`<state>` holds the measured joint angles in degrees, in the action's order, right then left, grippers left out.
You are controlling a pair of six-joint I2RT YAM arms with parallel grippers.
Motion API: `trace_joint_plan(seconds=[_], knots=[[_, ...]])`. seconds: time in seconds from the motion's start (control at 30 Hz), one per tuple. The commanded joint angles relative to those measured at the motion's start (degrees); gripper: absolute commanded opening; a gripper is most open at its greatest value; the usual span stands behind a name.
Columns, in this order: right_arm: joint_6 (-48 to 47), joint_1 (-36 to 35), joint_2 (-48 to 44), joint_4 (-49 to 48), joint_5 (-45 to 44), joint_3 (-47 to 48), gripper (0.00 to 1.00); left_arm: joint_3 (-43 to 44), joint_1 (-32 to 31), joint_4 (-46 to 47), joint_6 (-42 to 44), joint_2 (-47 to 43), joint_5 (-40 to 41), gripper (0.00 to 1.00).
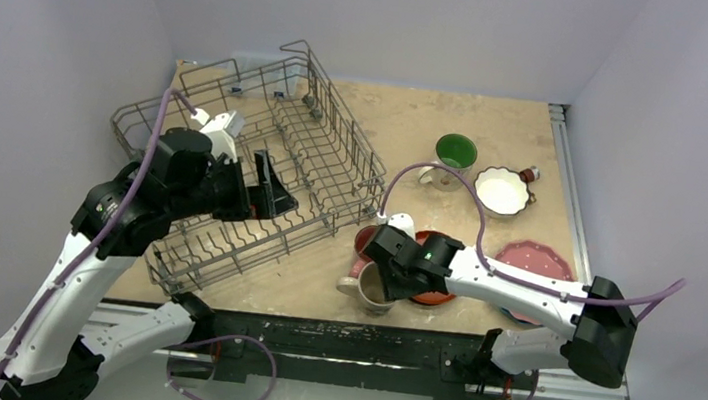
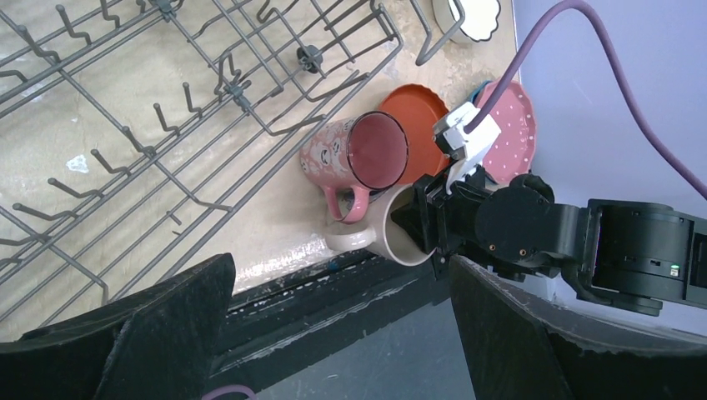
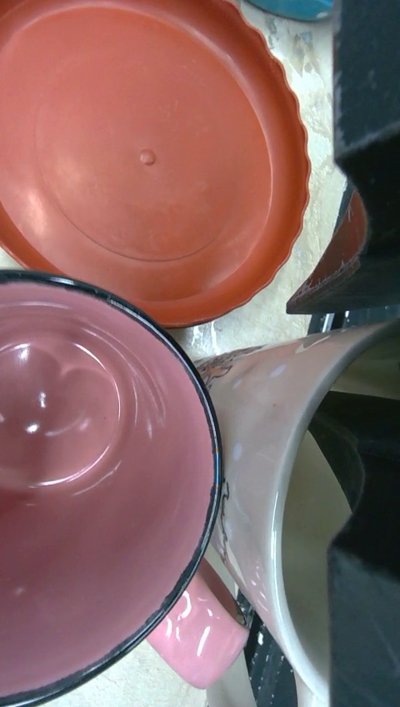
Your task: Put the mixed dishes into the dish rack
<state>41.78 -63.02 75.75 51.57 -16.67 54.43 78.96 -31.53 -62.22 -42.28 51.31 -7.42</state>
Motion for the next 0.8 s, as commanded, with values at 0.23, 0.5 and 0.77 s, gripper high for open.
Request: trace_joint_plan(seconds=[0.23,0.5,0.77], knots=[[-0.08,-1.21,-1.6,-3.13,1.71,-1.61,0.12,-1.22,-0.08,1.46,-3.53,-0.89,0.05,1.0],[1.44,-2.15,-7.27,2.36,5.1,0.62,0.0,-1.18,-0.11,2.08,-4.2,-0.39,-0.63,1.0],[-5.17,-2.19,-14.81,-1.23,15.41,9.99,0.0,-0.33,-0.11,2.27,-5.09,0.86,-2.31,1.0]])
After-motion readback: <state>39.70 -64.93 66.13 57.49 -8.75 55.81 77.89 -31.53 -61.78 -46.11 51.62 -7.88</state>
